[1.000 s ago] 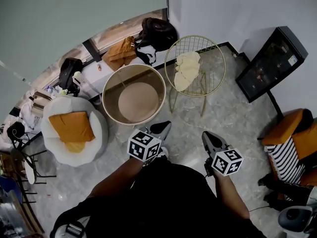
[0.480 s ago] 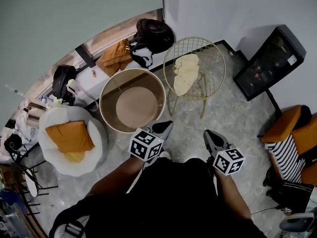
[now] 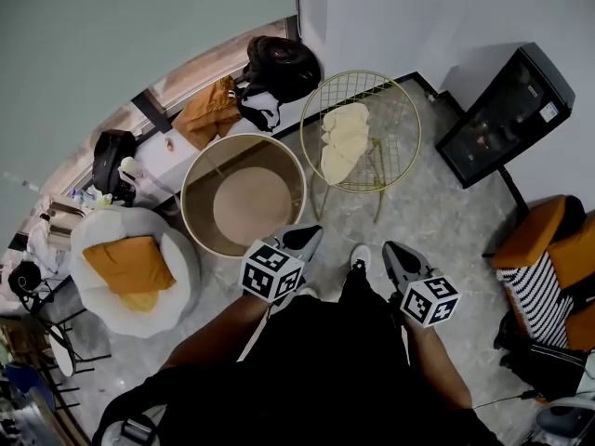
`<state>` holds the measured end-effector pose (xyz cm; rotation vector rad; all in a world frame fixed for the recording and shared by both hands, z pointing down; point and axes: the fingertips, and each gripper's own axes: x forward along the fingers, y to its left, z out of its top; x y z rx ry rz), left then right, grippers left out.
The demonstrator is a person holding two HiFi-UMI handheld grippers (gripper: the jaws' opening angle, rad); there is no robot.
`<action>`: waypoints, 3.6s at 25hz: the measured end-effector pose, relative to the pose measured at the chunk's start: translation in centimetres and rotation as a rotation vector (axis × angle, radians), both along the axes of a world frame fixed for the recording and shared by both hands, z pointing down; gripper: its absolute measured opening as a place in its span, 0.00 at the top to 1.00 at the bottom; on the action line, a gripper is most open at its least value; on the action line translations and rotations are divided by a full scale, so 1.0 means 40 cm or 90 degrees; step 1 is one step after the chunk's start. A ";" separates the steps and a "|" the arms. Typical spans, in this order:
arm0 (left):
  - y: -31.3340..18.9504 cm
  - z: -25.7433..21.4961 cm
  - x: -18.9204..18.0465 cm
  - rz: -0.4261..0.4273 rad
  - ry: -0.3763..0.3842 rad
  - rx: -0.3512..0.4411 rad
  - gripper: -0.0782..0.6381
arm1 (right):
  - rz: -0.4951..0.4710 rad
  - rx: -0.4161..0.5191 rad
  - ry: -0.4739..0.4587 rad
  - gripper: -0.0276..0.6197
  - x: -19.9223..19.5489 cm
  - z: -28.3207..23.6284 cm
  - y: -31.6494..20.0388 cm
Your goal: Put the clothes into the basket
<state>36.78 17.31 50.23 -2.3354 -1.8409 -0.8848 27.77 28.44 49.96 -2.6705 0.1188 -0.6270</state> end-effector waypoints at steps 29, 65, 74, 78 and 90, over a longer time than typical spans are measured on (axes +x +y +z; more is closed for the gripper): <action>0.449 0.032 0.362 -0.182 -0.057 0.053 0.89 | -0.155 0.093 -0.038 0.93 0.458 0.120 0.499; 0.404 0.226 0.846 -0.053 -0.112 0.113 0.89 | -0.028 -0.034 -0.205 0.93 0.832 0.384 0.552; 0.532 0.336 0.870 -0.066 -0.119 0.192 0.89 | -0.081 -0.036 -0.272 0.93 0.929 0.634 0.693; 0.589 0.424 0.878 -0.077 -0.140 0.232 0.89 | -0.103 -0.018 -0.336 0.92 0.954 0.810 0.736; 0.713 0.574 0.870 -0.082 -0.175 0.273 0.89 | -0.149 -0.024 -0.457 0.68 1.079 1.208 0.790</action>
